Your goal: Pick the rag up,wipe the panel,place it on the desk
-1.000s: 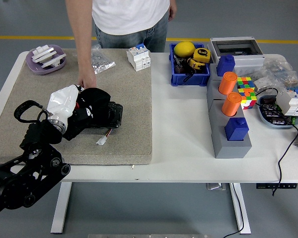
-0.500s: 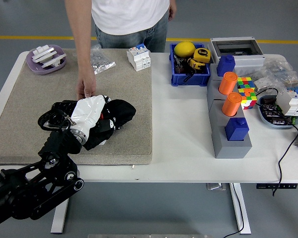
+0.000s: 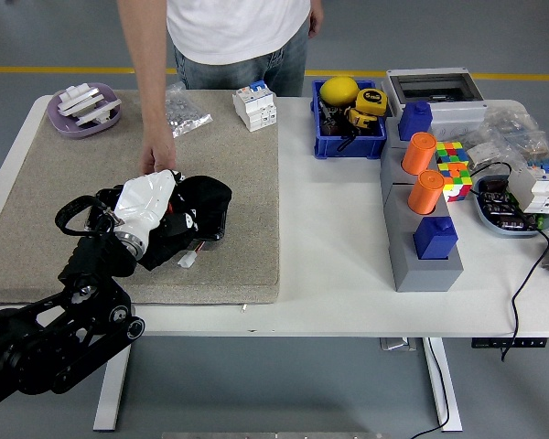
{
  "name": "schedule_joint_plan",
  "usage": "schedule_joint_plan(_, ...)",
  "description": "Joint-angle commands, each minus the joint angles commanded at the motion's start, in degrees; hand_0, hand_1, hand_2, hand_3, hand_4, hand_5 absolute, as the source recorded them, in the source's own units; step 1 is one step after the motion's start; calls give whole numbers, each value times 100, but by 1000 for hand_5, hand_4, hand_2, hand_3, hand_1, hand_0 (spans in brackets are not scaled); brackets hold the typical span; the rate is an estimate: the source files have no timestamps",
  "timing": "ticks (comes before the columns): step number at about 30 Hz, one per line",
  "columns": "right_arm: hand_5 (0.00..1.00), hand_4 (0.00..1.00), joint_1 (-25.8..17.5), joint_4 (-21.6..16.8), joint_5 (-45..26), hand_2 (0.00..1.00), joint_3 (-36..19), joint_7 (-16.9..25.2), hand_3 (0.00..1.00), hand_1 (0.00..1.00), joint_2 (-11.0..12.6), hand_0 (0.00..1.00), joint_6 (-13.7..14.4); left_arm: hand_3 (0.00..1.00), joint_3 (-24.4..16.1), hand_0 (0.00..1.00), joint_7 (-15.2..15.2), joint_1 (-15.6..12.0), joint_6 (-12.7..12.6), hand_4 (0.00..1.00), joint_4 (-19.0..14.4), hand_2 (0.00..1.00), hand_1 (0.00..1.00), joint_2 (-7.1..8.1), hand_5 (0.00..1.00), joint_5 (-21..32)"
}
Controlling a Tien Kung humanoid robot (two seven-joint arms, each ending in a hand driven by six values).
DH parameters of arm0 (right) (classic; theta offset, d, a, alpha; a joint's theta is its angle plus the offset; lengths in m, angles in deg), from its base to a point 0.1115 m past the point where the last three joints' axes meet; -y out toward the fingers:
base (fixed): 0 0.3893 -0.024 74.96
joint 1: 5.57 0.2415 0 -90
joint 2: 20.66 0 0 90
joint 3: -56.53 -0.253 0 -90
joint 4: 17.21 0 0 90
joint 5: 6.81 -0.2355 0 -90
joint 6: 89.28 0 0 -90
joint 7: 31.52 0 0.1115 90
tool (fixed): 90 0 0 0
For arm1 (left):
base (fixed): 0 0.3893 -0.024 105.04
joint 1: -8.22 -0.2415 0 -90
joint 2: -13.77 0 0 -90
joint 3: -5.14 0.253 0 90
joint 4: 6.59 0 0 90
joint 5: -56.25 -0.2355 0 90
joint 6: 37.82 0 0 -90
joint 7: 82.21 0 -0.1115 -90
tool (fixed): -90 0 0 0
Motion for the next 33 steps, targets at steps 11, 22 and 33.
schedule_joint_plan(11, 559, 998, 3, 0, -42, 637, 27, 10, 630, 522, 1, 707, -1, 475, -559, 252, -18, -69, -18, 221, 471, 501, 196, 92, 2, -14)
schedule_joint_plan(22, 559, 998, 9, -2, -60, 637, 27, 6, 630, 521, 7, 707, -2, 476, -1017, 252, -29, -170, -42, 222, 761, 501, 196, 226, 2, -61)
schedule_joint_plan(33, 560, 998, 11, -3, -87, 637, 53, 12, 630, 522, 3, 708, -5, 476, -1457, 255, -33, -233, -88, 222, 909, 501, 198, 333, 2, -163)
